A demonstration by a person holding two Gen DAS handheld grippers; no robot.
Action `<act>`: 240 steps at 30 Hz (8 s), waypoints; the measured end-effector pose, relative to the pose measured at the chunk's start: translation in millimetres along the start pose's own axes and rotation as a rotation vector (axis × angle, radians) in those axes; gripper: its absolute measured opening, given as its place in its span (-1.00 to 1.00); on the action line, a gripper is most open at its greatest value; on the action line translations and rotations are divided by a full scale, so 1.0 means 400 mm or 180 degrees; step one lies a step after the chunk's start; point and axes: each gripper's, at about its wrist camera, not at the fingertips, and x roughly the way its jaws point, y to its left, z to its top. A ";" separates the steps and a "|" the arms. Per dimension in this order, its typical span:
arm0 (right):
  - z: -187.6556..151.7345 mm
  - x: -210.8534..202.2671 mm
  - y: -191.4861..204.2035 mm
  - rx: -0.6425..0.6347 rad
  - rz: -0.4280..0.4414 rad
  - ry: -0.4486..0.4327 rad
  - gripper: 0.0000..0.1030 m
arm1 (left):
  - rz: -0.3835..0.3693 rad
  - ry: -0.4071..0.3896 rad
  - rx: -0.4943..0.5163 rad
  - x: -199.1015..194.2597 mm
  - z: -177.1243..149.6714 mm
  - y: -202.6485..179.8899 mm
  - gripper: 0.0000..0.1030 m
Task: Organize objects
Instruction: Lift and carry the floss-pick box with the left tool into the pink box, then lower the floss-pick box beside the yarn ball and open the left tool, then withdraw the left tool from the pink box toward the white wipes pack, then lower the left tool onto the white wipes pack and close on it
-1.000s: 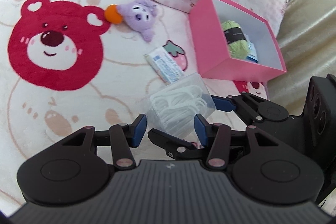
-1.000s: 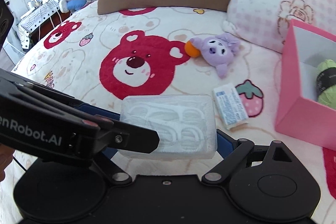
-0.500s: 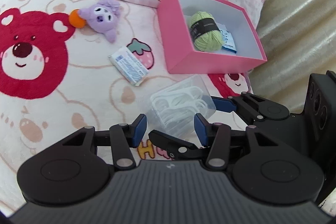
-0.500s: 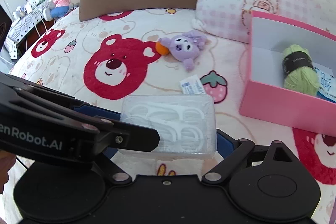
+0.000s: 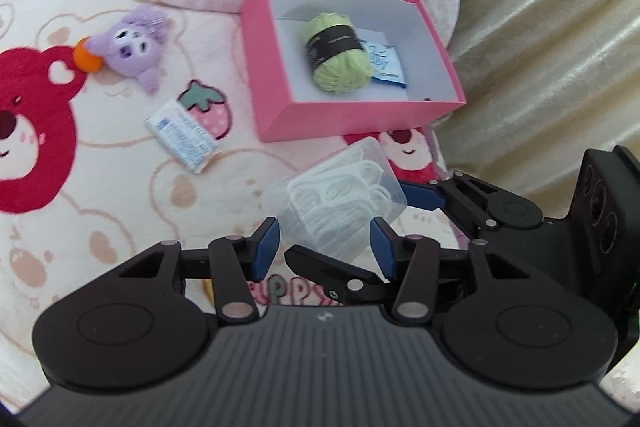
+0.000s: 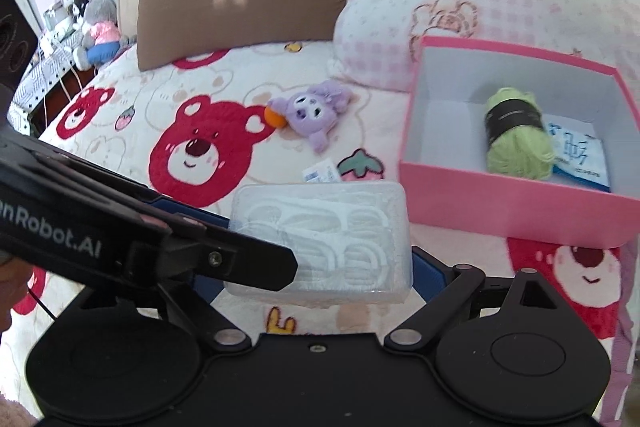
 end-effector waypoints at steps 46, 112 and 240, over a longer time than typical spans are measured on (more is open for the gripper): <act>0.228 0.051 -0.446 0.0476 -0.0868 -0.0312 0.83 | -0.0235 0.0127 0.0339 0.390 0.457 -0.245 -0.05; 0.204 0.068 -0.527 -0.0273 -0.0919 0.0110 0.35 | 0.0264 -0.0003 0.0407 0.576 0.502 -0.242 -0.25; -0.009 0.408 0.144 -0.0787 -0.0763 -0.0341 0.78 | 0.0688 -0.0286 0.0532 0.262 0.151 0.456 0.51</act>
